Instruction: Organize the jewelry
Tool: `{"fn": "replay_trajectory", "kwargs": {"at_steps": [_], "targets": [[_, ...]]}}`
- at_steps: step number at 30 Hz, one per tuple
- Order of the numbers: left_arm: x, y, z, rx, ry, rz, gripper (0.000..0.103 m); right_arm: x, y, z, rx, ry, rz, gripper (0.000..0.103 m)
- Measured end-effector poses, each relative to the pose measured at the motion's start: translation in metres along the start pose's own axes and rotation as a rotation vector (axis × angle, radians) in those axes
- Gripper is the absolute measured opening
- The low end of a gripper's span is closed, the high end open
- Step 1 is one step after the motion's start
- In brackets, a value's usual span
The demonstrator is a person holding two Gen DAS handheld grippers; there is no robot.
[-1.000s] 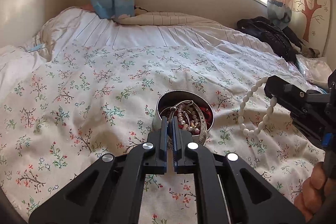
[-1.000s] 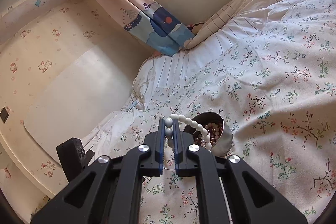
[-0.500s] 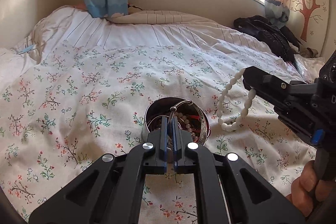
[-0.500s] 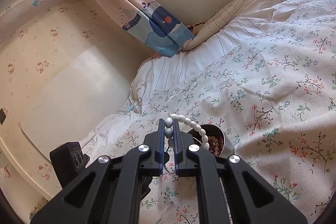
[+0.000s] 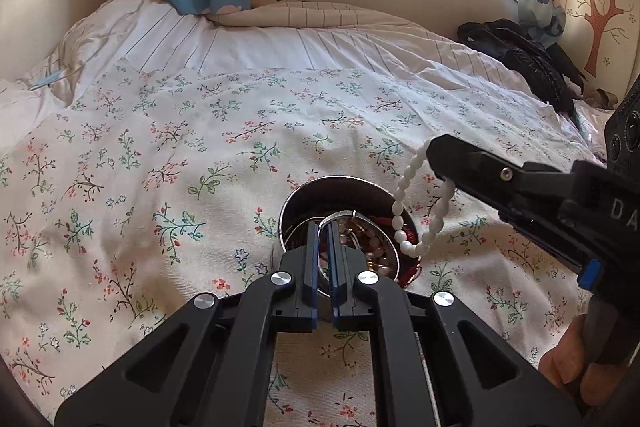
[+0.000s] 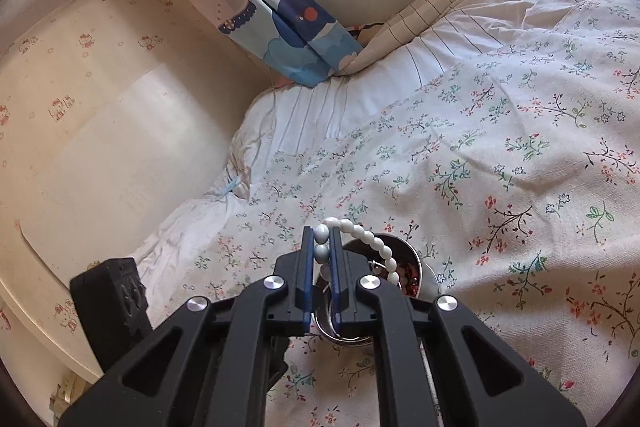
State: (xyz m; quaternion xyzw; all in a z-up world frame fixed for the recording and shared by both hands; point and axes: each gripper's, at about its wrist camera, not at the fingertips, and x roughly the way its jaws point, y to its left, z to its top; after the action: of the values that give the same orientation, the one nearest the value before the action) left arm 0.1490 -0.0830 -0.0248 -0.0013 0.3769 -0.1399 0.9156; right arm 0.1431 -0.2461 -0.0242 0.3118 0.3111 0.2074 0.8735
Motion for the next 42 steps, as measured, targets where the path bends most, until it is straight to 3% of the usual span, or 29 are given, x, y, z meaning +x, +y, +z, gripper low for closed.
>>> {"fn": "replay_trajectory", "kwargs": {"at_steps": [4, 7, 13, 15, 18, 20, 22, 24, 32, 42], "targets": [[-0.007, 0.020, 0.004, -0.077, -0.029, 0.020, 0.018, 0.019, -0.005, -0.004, 0.011, 0.053, -0.009, 0.011], [-0.014, 0.029, 0.005, -0.112, -0.059, 0.041, 0.028, 0.013, -0.005, -0.005, 0.008, 0.032, -0.018, 0.023], [-0.015, 0.022, 0.004, -0.058, -0.062, 0.083, 0.041, 0.004, -0.006, -0.002, 0.009, -0.001, -0.049, 0.032], [-0.017, 0.016, 0.003, -0.026, -0.073, 0.100, 0.052, 0.003, -0.002, -0.002, -0.014, -0.002, -0.085, 0.036], [-0.020, 0.009, 0.001, 0.010, -0.081, 0.124, 0.059, 0.003, 0.002, -0.004, -0.053, 0.003, -0.156, 0.045], [-0.021, 0.006, -0.001, 0.027, -0.079, 0.146, 0.066, 0.002, 0.004, -0.006, -0.074, 0.005, -0.219, 0.061], [-0.025, 0.004, -0.003, 0.042, -0.083, 0.171, 0.072, -0.001, 0.006, -0.010, -0.099, 0.011, -0.279, 0.062], [-0.031, 0.002, -0.007, 0.057, -0.087, 0.193, 0.080, -0.005, 0.008, -0.014, -0.129, 0.022, -0.349, 0.071], [-0.051, 0.002, -0.024, 0.099, -0.057, 0.246, 0.088, -0.029, 0.004, -0.039, -0.159, 0.073, -0.491, 0.083], [-0.085, 0.018, -0.051, 0.077, -0.031, 0.276, 0.095, -0.058, 0.014, -0.067, -0.143, 0.101, -0.505, 0.090]]}}
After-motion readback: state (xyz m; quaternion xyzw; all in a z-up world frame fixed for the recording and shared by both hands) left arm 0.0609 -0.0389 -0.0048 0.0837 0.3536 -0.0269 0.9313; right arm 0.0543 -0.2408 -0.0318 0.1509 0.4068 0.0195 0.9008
